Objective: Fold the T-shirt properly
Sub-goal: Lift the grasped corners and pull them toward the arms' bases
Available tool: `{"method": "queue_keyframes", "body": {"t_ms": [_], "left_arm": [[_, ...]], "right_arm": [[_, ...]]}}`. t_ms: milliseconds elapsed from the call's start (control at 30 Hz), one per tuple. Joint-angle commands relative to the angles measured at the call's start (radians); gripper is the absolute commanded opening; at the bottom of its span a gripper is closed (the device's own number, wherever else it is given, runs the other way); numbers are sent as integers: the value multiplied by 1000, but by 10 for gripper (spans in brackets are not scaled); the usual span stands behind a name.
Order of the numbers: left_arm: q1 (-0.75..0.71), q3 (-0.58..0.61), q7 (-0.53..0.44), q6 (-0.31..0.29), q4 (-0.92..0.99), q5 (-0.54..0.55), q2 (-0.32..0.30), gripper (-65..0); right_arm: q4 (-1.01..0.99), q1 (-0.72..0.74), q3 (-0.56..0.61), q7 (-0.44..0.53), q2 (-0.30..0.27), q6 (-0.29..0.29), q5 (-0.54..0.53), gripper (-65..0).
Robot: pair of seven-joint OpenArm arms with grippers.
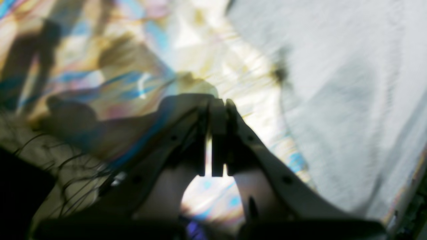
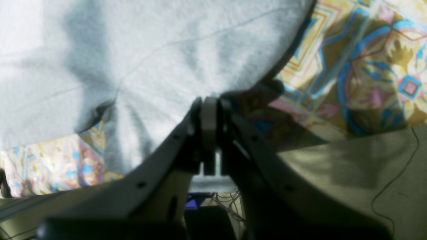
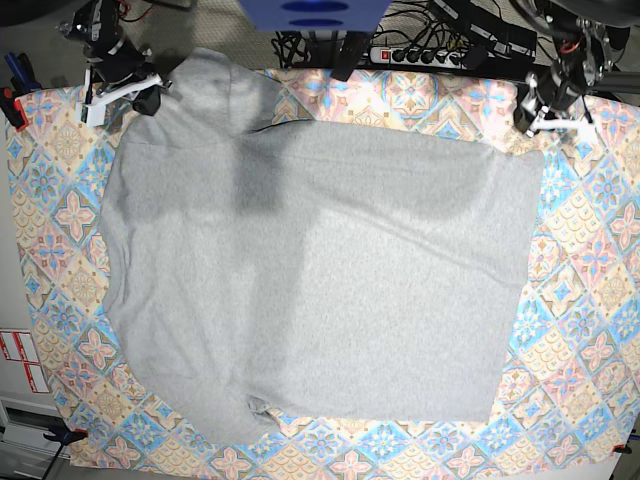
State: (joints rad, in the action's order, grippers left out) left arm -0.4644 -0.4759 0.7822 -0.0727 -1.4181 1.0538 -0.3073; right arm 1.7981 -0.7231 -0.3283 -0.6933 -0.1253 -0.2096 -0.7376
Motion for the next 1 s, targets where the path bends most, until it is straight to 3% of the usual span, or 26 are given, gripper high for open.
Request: {"method": "queue_keyframes", "body": {"t_ms": [0,133,233,567,633,667,767,967], "left_arm": [[6,-7,-8,-9,-13,4,-16,-617],[59,-5,-8,-9,-10,-28,-10,-453],[71,-5,-8,-9,-10,-30,-8,-368],[163,-5,-7,-8,170,-30,18,-360],[163,10,-7,-9,178,-28,20,-378],[163,30,-8,-9,176,-25,20,-416],[163,46,-8,-9,173,-20,18,-636],[105,42,-8,-9,153,19,4,-650]], "right_arm": [[12,-8,-5,16,-9,-9,-6,-649],[12,-8,-5,16,-9,-9,-6,-649],[12,-8,-5,16,-9,-9,-6,-649],[12,-6,-5,16,-7,-9,-6,-649],[12,-6,-5,16,-7,-9,-6,-649],[12,-6,-5,16,-7,-9,-6,-649],[12,-6,-5,16,-7,-9,-6,-649],[12,-6,-5,16,-6,-9,-6,-650]]}}
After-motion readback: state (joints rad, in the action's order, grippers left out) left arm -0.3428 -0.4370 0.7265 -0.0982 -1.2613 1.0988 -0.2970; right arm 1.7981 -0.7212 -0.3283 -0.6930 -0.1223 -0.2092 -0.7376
